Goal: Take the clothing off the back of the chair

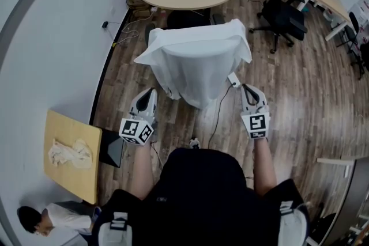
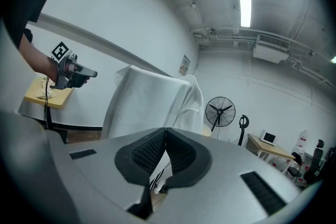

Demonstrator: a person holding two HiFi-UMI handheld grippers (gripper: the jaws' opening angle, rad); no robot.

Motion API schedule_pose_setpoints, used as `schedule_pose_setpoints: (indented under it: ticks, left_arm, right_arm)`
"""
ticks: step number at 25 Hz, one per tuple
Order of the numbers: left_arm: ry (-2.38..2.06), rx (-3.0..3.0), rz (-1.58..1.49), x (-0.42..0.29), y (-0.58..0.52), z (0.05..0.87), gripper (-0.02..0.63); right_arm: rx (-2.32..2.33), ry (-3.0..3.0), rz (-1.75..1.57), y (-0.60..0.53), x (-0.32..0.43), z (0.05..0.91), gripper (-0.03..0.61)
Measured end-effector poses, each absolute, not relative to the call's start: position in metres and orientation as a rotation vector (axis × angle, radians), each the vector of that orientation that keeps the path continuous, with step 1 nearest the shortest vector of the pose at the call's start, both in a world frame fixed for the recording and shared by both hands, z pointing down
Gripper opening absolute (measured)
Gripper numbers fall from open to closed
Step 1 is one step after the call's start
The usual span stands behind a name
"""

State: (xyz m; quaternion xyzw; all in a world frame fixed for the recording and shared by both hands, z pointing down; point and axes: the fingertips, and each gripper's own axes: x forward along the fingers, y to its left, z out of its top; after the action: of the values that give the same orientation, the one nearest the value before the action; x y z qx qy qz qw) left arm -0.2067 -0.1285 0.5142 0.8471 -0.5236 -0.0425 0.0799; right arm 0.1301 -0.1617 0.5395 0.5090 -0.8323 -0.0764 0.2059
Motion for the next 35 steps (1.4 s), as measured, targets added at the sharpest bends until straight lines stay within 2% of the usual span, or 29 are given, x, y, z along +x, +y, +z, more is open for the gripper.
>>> schedule_pose_setpoints:
  ticks: [18, 35]
  left_arm:
    - [-1.509, 2.563, -0.126, -0.219, -0.148, 0.517, 0.002]
    - [-1.628, 2.497, -0.124, -0.245, -0.152, 0.517, 0.002]
  right_arm:
    - [1.445, -2.280, -0.207, -0.167, 0.119, 0.541, -0.006]
    - [1.436, -2.333, -0.257, -0.203, 0.109, 0.531, -0.006]
